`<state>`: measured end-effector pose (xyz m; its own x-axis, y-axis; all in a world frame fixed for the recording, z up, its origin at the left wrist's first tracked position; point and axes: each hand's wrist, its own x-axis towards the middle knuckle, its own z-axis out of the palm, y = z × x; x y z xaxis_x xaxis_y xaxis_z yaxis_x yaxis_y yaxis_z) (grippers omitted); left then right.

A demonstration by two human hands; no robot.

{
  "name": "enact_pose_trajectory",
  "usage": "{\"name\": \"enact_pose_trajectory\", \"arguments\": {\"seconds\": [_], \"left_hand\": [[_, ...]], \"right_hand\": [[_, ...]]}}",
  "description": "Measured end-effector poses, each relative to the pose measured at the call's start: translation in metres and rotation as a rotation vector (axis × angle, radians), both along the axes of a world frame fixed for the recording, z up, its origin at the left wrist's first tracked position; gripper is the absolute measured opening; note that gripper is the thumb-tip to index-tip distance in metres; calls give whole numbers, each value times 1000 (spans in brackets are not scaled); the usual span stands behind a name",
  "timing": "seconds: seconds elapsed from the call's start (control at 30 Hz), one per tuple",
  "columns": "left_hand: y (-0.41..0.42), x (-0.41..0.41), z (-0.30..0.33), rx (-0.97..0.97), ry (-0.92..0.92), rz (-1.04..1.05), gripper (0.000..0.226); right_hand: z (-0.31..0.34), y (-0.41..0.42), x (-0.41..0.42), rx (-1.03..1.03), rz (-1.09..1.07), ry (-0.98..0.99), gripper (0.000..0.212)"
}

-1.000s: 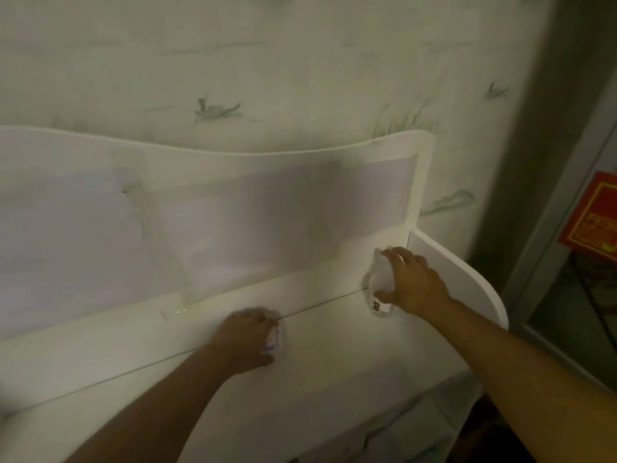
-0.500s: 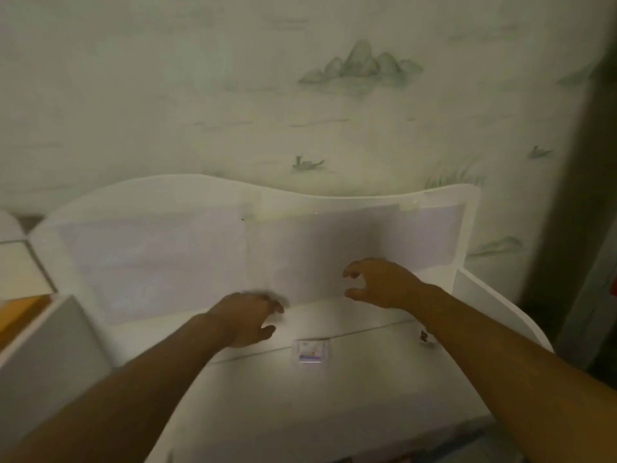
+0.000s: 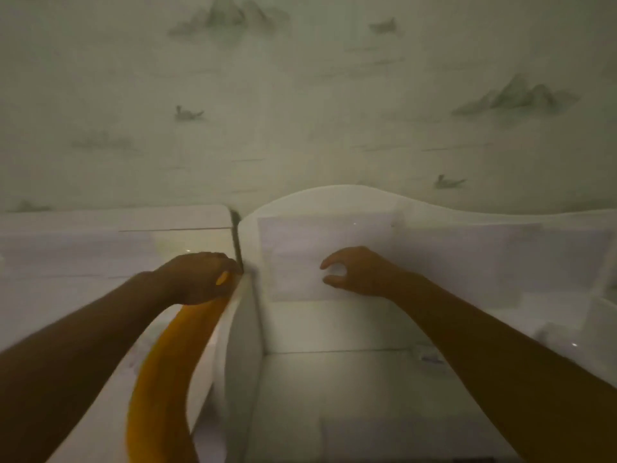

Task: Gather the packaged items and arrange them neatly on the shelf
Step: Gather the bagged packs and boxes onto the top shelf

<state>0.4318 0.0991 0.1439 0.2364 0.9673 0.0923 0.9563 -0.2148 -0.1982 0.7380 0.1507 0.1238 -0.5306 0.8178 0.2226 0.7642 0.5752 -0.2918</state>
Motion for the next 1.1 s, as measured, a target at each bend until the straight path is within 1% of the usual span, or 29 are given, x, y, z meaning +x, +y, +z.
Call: {"name": "enact_pose_trajectory", "arguments": {"seconds": [0.17, 0.3, 0.37, 0.47, 0.67, 0.83, 0.9, 1.0, 1.1], "left_hand": [[-42, -122, -16, 26, -28, 37, 41], [-72, -205, -34, -8, -26, 80, 41], [-80, -238, -44, -27, -40, 111, 41], [-89, -273, -59, -107, -57, 160, 42], [-88, -295, -75, -138, -63, 148, 41], [-87, -300, -84, -198, -16, 160, 44], [-84, -303, -91, -186, -42, 169, 46], [-77, -303, -108, -236, -68, 153, 52], [-57, -299, -128, -320, -66, 108, 65]], "right_hand": [[0, -29, -119, 41, 47, 12, 40], [3, -49, -206, 58, 77, 28, 44], [0, -58, -238, 51, 84, -5, 45], [-9, -68, -269, 4, 101, -50, 46], [-16, -59, -300, -2, 101, -75, 44], [-31, -50, -335, -32, 184, -107, 46], [-39, -48, -349, -41, 197, -122, 46], [-50, -47, -371, -90, 194, -131, 47], [-63, -49, -392, -150, 172, -246, 51]]}}
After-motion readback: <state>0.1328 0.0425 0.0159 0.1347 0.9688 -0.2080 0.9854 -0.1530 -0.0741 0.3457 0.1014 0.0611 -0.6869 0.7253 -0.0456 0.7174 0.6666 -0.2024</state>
